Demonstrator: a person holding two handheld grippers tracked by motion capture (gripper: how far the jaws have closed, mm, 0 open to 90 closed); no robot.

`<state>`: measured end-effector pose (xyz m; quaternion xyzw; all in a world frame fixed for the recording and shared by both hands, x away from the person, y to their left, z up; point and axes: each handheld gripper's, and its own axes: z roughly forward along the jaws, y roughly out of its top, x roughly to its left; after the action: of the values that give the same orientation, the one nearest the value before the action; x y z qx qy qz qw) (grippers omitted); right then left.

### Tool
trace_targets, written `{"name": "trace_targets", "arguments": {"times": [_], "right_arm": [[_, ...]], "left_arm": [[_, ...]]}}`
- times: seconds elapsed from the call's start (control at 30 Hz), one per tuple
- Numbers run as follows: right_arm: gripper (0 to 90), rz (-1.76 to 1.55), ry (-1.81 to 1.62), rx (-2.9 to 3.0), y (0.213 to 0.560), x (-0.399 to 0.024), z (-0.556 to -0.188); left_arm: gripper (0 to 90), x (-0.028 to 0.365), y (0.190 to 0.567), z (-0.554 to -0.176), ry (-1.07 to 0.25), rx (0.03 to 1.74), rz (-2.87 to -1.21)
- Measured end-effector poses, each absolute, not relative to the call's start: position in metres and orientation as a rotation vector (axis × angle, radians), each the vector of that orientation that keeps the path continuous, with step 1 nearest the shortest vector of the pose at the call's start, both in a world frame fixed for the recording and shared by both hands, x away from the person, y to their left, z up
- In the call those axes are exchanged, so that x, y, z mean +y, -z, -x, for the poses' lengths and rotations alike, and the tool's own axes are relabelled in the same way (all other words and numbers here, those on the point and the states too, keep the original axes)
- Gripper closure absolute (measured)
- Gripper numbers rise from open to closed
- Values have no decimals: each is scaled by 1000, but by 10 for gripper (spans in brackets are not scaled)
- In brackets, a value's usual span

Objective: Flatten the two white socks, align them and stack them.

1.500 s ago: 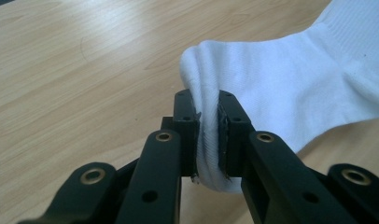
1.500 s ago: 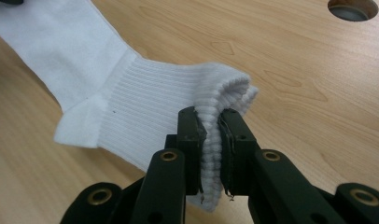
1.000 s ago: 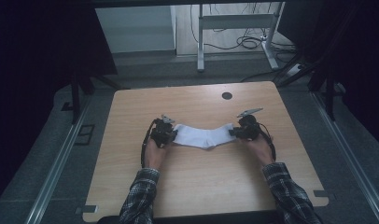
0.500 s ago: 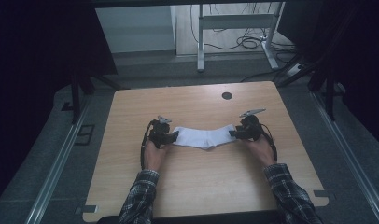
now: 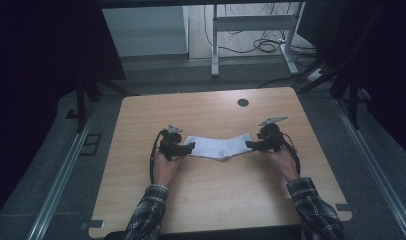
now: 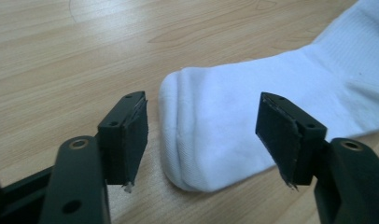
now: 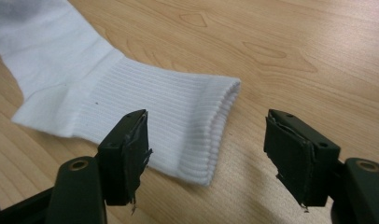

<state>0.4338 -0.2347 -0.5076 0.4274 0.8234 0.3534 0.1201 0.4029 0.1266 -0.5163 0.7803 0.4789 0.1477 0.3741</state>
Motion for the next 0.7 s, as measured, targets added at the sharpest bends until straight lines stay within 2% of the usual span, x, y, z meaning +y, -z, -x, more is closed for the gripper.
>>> {"name": "trace_targets", "arguments": {"times": [0.47, 0.7], "right_arm": [[208, -1188, -1065, 2420, 495, -238, -415], [177, -1142, -1063, 2430, 488, -240, -405]], "left_arm": [[194, 135, 504, -382, -332, 1181, -1978], [186, 140, 497, -369, -333, 1153, -1967]]}}
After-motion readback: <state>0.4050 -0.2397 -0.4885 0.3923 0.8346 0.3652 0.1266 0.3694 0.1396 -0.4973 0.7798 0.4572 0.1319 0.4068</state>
